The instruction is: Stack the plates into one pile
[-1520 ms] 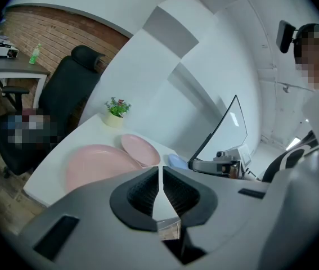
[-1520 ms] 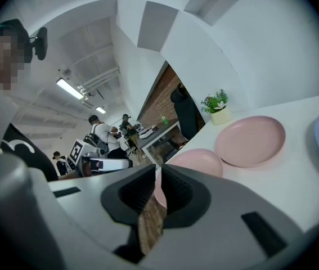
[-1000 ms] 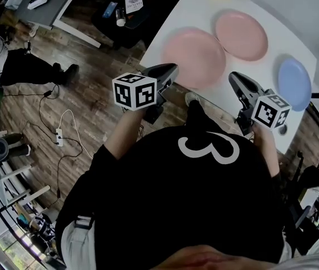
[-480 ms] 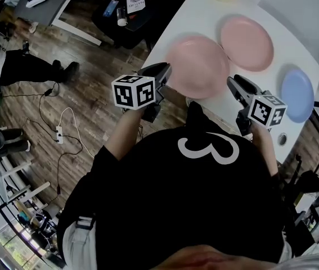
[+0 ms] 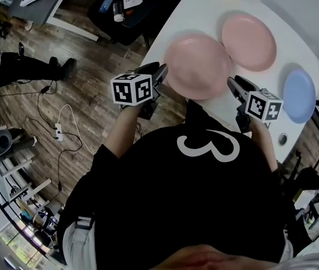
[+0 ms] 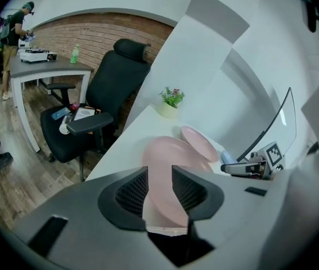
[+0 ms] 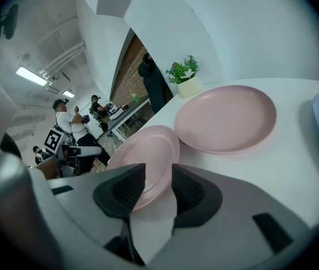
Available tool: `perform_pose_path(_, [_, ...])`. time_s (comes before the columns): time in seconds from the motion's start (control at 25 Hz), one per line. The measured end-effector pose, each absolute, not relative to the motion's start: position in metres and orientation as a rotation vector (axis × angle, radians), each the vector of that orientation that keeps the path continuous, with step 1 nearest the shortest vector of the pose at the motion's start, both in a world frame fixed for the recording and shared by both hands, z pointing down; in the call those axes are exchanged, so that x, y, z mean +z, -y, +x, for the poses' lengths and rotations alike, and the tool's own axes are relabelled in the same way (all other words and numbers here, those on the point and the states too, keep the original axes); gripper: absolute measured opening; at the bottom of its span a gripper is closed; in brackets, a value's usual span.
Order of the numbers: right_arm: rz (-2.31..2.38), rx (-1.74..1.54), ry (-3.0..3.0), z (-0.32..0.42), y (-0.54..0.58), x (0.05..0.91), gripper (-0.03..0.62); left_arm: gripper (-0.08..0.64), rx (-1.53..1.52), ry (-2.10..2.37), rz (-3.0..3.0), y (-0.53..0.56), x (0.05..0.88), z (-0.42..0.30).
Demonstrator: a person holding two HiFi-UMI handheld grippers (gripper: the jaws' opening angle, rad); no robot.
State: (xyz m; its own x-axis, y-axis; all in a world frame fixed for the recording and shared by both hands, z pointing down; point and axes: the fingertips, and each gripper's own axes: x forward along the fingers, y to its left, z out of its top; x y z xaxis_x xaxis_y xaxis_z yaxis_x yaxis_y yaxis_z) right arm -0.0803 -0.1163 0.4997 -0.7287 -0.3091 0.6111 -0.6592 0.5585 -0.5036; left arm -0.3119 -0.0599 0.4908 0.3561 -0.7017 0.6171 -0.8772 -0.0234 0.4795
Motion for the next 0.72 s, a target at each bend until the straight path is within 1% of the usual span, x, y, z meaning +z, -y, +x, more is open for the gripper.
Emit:
perform_pose_path(0.2, [0.82,1.073,2.303,-0.079,0.123,0.516,0.138,0.133,0.286,1.382,1.728,0.062,0.507,-0.318])
perform_pose_path(0.72, [0.839,1.096,2.247,-0.083,0.12,0.534,0.138,0.133,0.288,1.322,1.665,0.06,0.532,-0.308])
